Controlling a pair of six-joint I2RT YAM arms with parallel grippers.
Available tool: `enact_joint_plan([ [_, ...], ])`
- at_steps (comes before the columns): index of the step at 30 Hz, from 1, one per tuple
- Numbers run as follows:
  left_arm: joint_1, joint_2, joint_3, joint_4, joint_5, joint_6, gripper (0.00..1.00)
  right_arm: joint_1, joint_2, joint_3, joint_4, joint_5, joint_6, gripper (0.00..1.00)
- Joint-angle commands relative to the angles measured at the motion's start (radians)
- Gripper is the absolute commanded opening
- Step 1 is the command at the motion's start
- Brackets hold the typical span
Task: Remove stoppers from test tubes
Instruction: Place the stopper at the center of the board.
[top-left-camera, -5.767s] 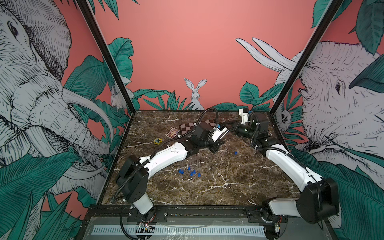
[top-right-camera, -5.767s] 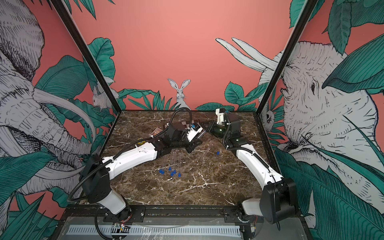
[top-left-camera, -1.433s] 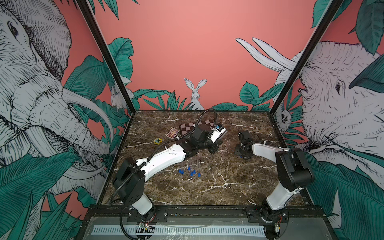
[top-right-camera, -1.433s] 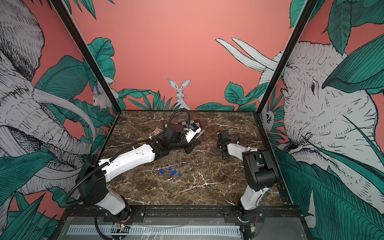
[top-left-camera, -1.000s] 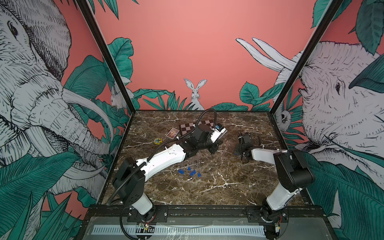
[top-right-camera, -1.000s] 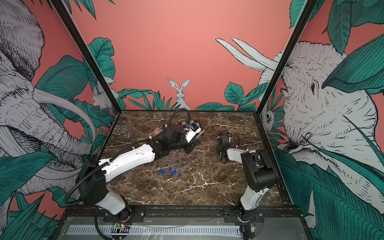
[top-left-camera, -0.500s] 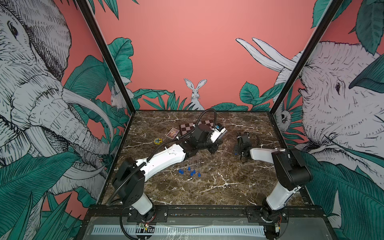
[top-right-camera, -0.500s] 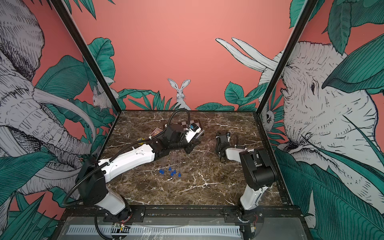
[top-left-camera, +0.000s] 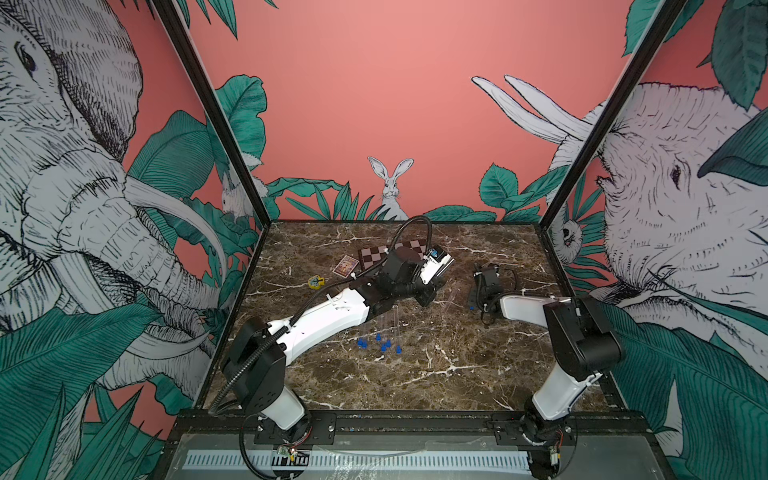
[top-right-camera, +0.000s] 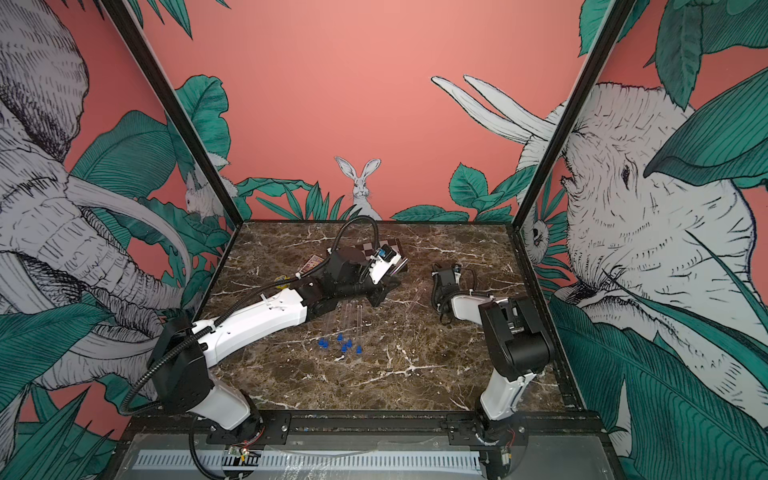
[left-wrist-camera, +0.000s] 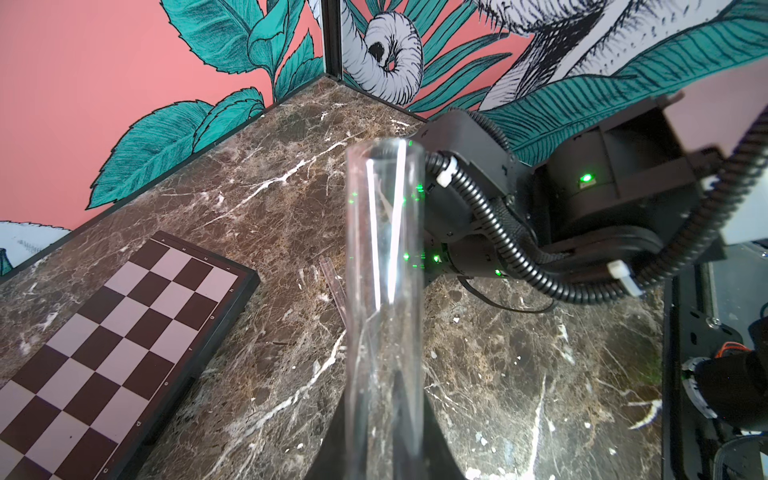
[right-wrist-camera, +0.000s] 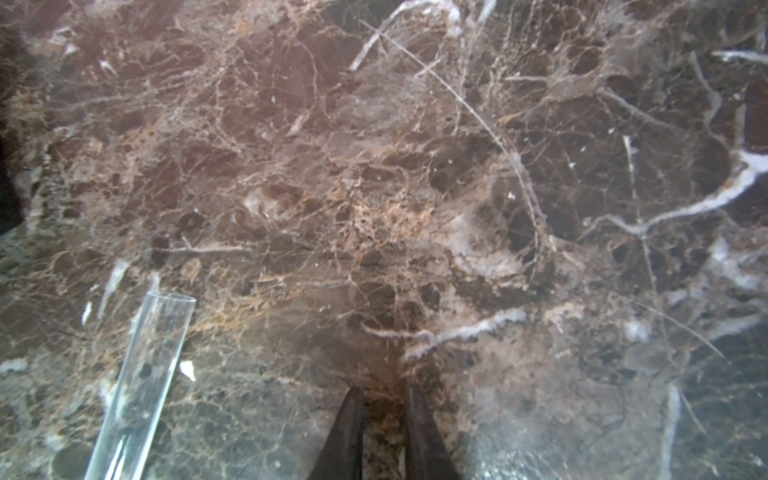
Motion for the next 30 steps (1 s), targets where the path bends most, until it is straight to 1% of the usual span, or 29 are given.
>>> enact_joint_plan([
  [1, 0.004, -0.049, -0.013, -0.011, -0.006, 0.003, 0.00, 0.007, 0.017, 0.011, -0.021, 0.012, 0.006, 0.19],
  [5, 0.004, -0.049, -0.014, -0.010, -0.008, 0.003, 0.00, 0.007, 0.016, 0.007, -0.014, 0.007, 0.010, 0.21],
  [10, 0.004, -0.044, -0.018, -0.005, -0.007, 0.000, 0.00, 0.007, 0.011, 0.005, -0.009, 0.001, 0.010, 0.21],
  [14, 0.004, -0.032, -0.018, 0.001, -0.005, -0.005, 0.00, 0.007, -0.030, -0.001, 0.016, -0.028, 0.005, 0.22],
  [19, 0.004, -0.002, -0.007, -0.001, -0.005, -0.021, 0.00, 0.007, -0.124, 0.085, -0.059, -0.046, -0.023, 0.28],
  [22, 0.004, 0.025, 0.005, -0.004, -0.018, -0.030, 0.00, 0.007, -0.227, 0.125, -0.115, -0.032, -0.040, 0.30],
  [25, 0.003, 0.070, 0.050, -0.048, -0.048, -0.026, 0.00, 0.005, -0.308, 0.166, -0.197, -0.009, -0.062, 0.31],
  [30, 0.000, 0.184, 0.124, -0.119, -0.124, -0.031, 0.00, -0.007, -0.457, 0.181, -0.291, 0.030, -0.101, 0.32],
])
